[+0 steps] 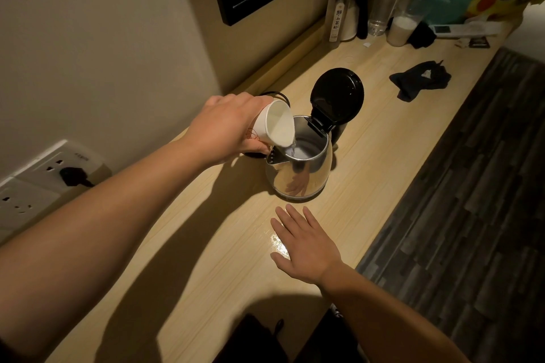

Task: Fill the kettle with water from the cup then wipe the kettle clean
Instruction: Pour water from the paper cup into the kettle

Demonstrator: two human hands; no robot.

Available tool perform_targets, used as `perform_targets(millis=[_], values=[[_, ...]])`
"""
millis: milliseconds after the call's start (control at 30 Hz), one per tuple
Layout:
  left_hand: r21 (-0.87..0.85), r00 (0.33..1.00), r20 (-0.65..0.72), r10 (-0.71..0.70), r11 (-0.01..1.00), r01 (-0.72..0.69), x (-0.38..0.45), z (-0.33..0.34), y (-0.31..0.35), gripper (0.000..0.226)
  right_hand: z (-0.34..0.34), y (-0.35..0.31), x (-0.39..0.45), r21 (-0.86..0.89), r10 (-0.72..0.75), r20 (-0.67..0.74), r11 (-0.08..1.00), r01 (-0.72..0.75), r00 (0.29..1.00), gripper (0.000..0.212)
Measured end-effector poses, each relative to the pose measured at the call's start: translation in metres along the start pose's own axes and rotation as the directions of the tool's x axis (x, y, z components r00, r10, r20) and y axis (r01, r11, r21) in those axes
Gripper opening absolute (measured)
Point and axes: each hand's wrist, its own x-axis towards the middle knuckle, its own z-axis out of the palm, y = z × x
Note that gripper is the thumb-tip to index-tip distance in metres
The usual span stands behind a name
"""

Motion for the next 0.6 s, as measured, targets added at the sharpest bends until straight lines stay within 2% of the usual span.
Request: perform_targets(millis=[600], values=[[0.064, 1.0, 0.013, 0.024, 0.998, -0.024, 0.0022, -0.0045, 0.0038, 0.083, -0.0003, -0.0001, -0.0004, -0.008, -0.001, -0.022, 1.0, 0.001, 1.0, 0.07]])
